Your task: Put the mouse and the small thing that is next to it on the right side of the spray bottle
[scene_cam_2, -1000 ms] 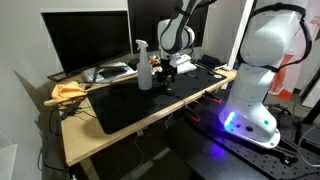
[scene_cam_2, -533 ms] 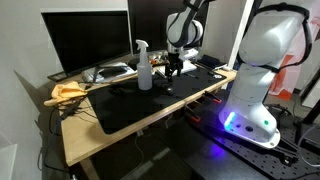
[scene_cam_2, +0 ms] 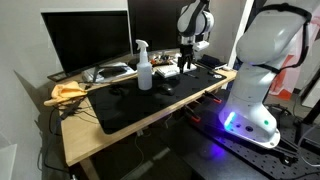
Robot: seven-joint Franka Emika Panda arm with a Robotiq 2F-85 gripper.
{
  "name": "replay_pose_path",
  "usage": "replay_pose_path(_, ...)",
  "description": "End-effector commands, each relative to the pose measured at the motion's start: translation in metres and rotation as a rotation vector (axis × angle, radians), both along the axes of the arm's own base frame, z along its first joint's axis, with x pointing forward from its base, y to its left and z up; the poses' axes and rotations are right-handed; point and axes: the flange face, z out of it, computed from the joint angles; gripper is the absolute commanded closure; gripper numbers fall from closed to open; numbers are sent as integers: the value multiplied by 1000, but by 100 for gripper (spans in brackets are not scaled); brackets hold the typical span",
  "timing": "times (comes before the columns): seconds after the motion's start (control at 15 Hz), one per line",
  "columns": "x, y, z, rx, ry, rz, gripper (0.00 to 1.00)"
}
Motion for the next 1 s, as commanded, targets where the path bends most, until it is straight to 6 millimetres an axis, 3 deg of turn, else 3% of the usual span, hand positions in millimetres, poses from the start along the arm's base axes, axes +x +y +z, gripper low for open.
replay_pose_path(0.0, -16, -31, 18, -29, 14, 51, 0)
replay_pose_path(0.33, -23, -75, 32, -63, 30, 105, 0)
replay_pose_path(0.6, -16, -100, 41, -41, 17, 129, 0)
replay_pose_path(0.93, -14, -100, 41, -38, 2, 101, 0)
